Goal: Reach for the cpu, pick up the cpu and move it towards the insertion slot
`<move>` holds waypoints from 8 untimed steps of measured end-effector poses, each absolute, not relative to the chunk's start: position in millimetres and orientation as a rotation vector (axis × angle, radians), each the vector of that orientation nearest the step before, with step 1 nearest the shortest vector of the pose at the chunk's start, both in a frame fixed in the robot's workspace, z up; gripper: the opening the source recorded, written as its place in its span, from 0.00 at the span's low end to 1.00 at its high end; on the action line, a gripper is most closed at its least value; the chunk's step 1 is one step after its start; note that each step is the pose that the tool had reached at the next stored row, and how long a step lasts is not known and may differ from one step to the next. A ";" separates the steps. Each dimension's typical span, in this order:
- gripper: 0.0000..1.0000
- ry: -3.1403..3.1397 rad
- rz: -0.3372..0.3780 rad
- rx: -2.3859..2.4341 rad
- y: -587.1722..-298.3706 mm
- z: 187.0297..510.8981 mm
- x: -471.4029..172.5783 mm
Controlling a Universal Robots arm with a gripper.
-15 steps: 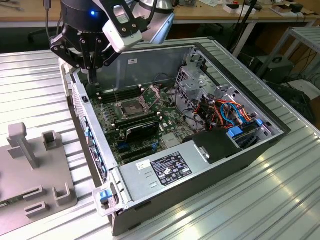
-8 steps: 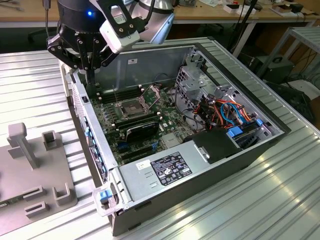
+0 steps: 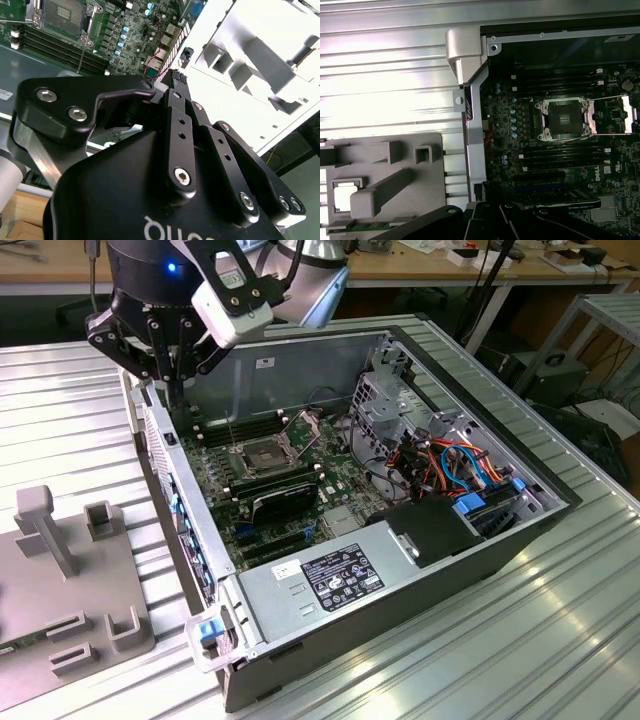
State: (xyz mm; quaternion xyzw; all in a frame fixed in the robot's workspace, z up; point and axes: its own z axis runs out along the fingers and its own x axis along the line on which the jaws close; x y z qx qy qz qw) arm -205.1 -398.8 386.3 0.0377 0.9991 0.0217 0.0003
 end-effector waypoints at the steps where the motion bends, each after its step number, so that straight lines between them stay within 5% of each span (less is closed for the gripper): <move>1: 0.11 3.138 0.068 0.118 -398.9 386.3 -205.6; 8: 0.11 3.139 0.068 0.118 -398.8 386.1 -209.7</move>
